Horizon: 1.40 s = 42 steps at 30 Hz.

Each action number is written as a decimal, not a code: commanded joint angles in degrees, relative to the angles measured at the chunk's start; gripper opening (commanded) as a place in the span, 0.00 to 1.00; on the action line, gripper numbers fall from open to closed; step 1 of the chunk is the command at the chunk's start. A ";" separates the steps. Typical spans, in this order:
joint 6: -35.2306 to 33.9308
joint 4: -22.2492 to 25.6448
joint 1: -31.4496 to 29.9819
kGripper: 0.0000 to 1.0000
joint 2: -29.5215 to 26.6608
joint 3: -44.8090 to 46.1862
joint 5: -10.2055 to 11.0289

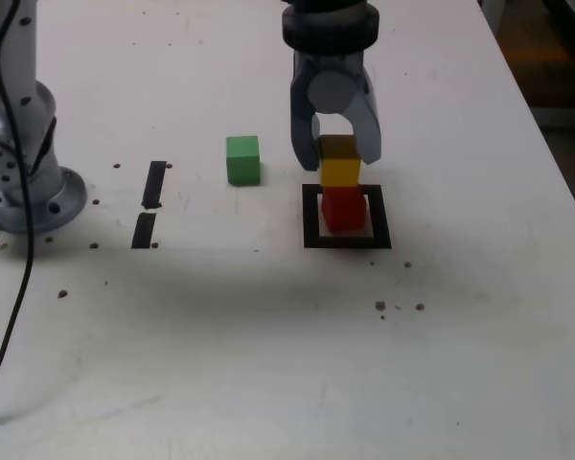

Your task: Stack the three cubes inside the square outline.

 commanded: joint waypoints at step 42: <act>-2.31 -1.71 -0.76 0.24 0.10 1.16 1.02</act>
